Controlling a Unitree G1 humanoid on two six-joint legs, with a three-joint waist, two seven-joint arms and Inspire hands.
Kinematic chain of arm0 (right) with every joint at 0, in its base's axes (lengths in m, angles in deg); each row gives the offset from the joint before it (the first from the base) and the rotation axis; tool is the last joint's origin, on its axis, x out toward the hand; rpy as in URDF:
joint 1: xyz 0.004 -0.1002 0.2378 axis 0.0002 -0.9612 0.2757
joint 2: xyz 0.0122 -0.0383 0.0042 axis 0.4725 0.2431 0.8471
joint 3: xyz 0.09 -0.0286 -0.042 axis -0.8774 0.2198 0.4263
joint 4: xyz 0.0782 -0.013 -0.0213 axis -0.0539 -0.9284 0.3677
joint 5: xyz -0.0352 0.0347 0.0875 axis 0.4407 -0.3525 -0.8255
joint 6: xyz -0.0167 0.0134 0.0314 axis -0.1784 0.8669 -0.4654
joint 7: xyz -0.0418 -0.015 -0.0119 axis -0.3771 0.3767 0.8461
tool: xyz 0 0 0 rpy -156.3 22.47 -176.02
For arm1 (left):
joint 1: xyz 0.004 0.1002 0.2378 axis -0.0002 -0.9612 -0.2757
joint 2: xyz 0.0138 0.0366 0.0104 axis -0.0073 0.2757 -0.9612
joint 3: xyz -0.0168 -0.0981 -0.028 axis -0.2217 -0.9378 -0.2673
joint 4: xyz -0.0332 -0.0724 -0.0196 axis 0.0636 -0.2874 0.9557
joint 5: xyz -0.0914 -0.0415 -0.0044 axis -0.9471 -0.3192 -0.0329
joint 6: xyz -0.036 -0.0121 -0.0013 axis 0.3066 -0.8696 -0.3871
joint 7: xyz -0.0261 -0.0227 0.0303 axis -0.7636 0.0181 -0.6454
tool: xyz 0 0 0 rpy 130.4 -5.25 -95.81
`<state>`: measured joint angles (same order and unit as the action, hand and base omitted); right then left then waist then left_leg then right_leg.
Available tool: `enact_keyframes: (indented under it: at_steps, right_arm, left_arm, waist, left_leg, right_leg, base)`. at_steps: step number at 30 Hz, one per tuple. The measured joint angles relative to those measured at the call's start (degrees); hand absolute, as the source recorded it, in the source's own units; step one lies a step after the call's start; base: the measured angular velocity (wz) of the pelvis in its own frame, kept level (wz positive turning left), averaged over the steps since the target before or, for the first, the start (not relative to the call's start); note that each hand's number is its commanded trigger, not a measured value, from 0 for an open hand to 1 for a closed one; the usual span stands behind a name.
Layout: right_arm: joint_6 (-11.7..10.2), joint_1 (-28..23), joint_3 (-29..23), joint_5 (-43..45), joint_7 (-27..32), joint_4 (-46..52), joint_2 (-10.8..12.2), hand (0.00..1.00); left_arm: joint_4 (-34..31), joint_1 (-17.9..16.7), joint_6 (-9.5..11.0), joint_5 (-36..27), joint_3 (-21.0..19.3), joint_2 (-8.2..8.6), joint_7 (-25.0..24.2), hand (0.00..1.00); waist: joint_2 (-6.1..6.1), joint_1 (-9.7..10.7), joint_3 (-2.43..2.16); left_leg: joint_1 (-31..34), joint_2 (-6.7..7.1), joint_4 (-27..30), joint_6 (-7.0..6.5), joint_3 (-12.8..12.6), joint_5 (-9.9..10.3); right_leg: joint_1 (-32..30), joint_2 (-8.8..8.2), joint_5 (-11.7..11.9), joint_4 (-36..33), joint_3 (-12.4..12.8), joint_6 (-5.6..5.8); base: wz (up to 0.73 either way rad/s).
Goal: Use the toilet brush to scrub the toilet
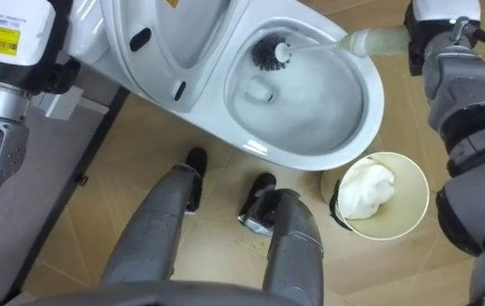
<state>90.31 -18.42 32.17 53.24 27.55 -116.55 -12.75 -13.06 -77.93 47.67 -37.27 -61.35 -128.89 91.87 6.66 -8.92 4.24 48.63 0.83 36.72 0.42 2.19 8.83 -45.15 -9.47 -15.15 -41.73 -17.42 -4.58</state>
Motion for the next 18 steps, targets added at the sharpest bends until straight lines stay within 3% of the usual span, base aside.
enact_keyframes:
  at_steps: [8,12,14,16,18]
  right_arm:
    - [0.9,-0.9,1.5,5.4,-0.1,5.3,0.4,1.0]
    - [3.3,-4.3,4.7,11.0,-3.5,12.4,0.4,1.0]
    - [3.4,-5.7,6.5,13.1,-5.8,15.2,0.2,1.0]
    - [5.2,-7.3,7.5,14.4,-7.2,17.9,0.0,1.0]
    - [6.4,-8.3,7.6,15.1,-9.8,20.0,-1.7,1.0]
  left_arm:
    - [-0.2,-0.2,-0.5,1.1,-0.5,0.26,-2.5,0.0]
    - [0.0,-0.1,-1.3,2.2,-0.2,2.51,-5.2,0.0]
    - [0.1,-0.1,-1.0,2.1,0.0,2.67,-5.8,0.0]
    - [0.4,-0.2,-0.6,1.9,0.1,2.81,-6.0,0.0]
    - [0.7,-0.2,-0.4,1.9,0.2,3.83,-6.2,0.0]
  waist:
    - [-0.47,-0.3,-0.02]
    - [-3.41,-1.7,-0.06]
    - [-4.33,-2.0,-0.04]
    - [-5.31,-2.5,-0.12]
    - [-6.29,-2.8,-0.55]
  left_leg:
    - [-0.2,-0.08,0.6,-0.06,0.0,0.1]
    - [-1.4,-0.44,1.0,-0.12,0.4,0.8]
    - [-1.5,-0.38,0.7,-0.14,0.3,0.8]
    - [-1.4,-0.46,0.8,-0.08,0.3,0.9]
    - [-1.3,-0.53,0.7,-0.05,0.3,0.9]
  right_leg:
    - [0.3,0.03,0.0,0.0,-0.1,0.04]
    - [2.3,0.66,0.0,1.1,-0.5,0.25]
    - [2.3,0.6,-0.1,1.1,-0.3,0.38]
    - [2.2,0.7,-0.1,1.2,-0.5,0.35]
    - [2.2,0.91,-0.1,1.6,-0.5,0.31]
  base:
    - [-0.01]
    - [-0.01]
    - [0.0]
    - [0.0]
    - [0.0]
